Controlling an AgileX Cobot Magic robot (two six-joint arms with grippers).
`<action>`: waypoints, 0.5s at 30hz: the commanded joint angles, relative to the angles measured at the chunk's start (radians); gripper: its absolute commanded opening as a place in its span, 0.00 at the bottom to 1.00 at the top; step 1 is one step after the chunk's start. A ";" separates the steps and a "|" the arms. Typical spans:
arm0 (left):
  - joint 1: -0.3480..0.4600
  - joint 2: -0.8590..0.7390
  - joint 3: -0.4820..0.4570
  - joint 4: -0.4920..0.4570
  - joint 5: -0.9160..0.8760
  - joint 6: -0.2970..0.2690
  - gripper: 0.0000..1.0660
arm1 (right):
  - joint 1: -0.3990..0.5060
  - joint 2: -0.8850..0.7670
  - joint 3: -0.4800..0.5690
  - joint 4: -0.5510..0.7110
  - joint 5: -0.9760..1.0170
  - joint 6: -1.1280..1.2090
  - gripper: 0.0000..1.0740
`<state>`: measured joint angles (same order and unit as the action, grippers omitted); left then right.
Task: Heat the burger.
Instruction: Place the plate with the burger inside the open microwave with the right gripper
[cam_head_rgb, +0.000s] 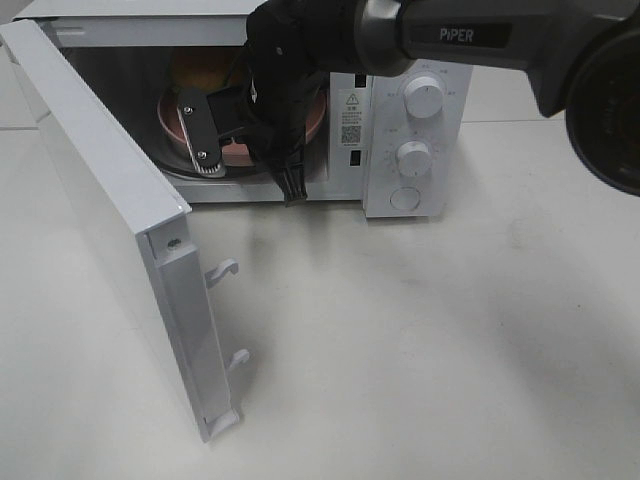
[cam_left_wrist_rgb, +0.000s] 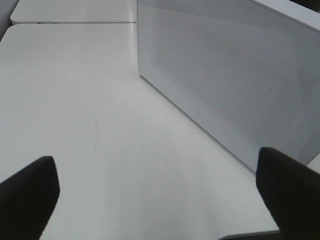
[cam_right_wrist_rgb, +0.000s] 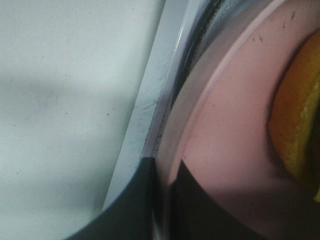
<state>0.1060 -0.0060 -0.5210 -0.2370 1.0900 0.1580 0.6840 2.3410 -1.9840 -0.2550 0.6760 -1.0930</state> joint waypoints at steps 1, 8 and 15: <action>0.003 -0.017 0.003 0.000 -0.015 0.002 0.95 | -0.009 0.007 -0.039 -0.014 -0.056 0.009 0.00; 0.003 -0.017 0.003 0.000 -0.015 0.002 0.95 | -0.009 0.020 -0.039 -0.011 -0.078 -0.024 0.03; 0.003 -0.017 0.003 0.000 -0.015 0.002 0.95 | -0.009 0.020 -0.039 0.014 -0.083 0.032 0.22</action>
<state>0.1060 -0.0060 -0.5210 -0.2370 1.0900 0.1580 0.6750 2.3770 -2.0030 -0.2370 0.6370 -1.0920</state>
